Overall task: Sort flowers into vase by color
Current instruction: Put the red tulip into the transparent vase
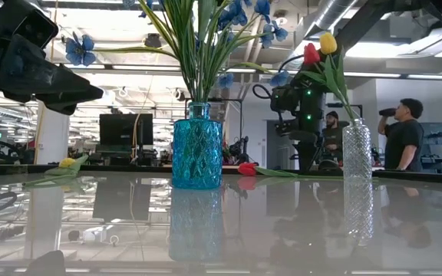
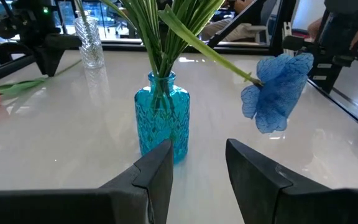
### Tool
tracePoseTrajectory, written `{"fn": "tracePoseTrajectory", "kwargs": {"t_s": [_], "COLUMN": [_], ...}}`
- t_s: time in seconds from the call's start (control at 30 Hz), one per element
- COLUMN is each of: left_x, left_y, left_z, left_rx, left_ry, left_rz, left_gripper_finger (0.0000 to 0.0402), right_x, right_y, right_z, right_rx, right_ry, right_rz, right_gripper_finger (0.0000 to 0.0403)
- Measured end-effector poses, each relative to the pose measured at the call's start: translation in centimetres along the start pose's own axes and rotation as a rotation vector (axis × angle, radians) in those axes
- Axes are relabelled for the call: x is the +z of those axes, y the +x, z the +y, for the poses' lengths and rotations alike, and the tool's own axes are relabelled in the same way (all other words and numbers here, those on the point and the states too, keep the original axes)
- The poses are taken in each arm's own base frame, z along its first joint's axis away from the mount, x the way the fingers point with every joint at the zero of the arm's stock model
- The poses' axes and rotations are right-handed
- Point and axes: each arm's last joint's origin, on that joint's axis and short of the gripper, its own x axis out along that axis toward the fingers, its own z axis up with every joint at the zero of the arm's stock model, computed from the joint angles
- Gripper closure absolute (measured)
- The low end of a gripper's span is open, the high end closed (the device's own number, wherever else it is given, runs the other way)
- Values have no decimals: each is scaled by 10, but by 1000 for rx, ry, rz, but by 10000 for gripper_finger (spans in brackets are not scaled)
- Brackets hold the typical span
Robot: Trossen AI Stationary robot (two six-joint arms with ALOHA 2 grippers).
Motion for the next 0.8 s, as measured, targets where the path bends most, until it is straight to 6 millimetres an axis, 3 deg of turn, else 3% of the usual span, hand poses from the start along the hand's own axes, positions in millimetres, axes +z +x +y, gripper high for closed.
{"fn": "tracePoseTrajectory", "kwargs": {"t_s": [0.43, 0.67, 0.8], "left_x": [0, 0, 0], "left_y": [0, 0, 0], "left_z": [0, 0, 0], "left_rx": [0, 0, 0], "left_ry": [-21, -23, -22], "left_rz": [0, -2, -2], "left_gripper_finger": [265, 265, 265], "right_x": [-12, -10, -7], "right_y": [14, 15, 15], "right_z": [1, -1, 2], "right_rx": [-19, -19, -25], "right_ry": [0, 12, 18], "right_rz": [-14, -36, -57], "right_gripper_finger": [286, 380, 384]}}
